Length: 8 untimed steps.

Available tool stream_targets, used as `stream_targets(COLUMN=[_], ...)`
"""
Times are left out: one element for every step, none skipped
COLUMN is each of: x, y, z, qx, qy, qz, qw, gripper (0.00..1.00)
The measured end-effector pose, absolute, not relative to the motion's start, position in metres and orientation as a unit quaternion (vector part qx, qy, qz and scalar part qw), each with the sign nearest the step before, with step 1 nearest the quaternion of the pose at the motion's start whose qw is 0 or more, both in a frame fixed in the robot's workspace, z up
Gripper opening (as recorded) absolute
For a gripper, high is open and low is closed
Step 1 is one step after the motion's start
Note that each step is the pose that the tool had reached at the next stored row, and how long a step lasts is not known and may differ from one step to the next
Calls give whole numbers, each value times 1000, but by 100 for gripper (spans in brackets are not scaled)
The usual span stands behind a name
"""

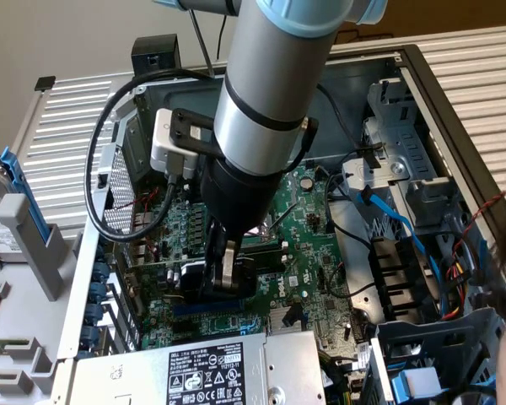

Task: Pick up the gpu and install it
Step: 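Insert the gpu into the slot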

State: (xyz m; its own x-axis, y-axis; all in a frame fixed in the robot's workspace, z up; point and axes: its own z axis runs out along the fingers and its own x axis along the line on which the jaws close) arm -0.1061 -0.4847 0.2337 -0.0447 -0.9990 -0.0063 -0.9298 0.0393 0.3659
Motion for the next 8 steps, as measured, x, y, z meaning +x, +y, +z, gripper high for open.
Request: stream_targets(x=[-106, -106, -106, -105, -105, -104, -104, -104], y=[-485, -485, -485, -485, -485, -485, -485, -485], z=[234, 234, 234, 234, 234, 234, 234, 234], qx=[680, 680, 681, 681, 682, 682, 682, 682], qy=[-710, -709, -709, -708, -708, -707, -707, -707], qz=[-137, -137, -137, -137, -136, -136, -136, -136], qw=[126, 127, 127, 127, 127, 127, 127, 127], gripper=[29, 29, 29, 29, 29, 29, 29, 29])
